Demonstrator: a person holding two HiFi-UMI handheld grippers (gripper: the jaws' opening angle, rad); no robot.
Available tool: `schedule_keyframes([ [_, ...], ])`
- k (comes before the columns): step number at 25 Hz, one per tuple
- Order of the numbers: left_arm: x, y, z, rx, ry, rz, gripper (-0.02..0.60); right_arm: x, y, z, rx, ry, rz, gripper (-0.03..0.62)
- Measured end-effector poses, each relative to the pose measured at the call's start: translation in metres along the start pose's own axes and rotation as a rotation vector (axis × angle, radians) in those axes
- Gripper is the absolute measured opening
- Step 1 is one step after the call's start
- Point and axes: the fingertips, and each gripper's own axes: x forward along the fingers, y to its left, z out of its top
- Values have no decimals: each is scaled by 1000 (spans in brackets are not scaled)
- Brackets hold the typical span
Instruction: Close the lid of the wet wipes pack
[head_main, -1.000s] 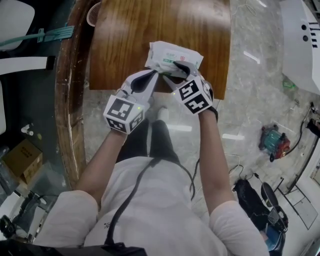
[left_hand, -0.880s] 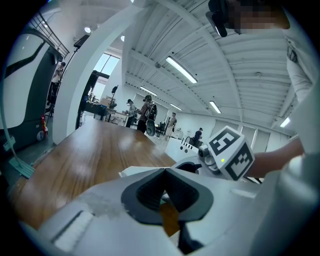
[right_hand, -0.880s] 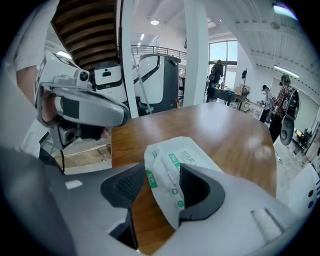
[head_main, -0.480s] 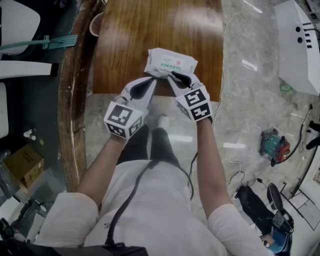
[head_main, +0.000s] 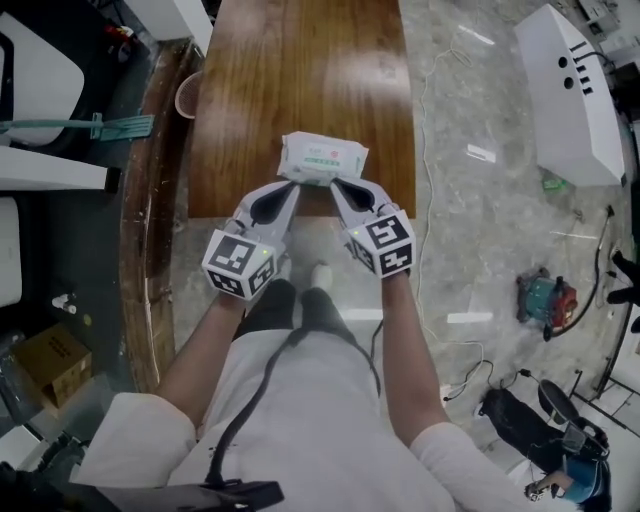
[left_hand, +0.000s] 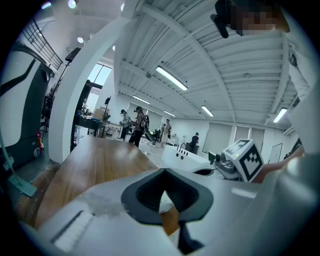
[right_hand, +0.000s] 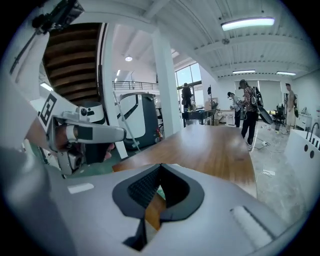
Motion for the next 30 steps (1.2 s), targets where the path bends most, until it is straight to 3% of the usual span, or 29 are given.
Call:
schedule_keyframes([
  [14,-31,-35,67,88,-88,-54,3,-84,33,72,14,-233,-71,9],
  [30,-76,-66,105,120,-149,-87,3,-159,59,116,39,-407,-135,9],
])
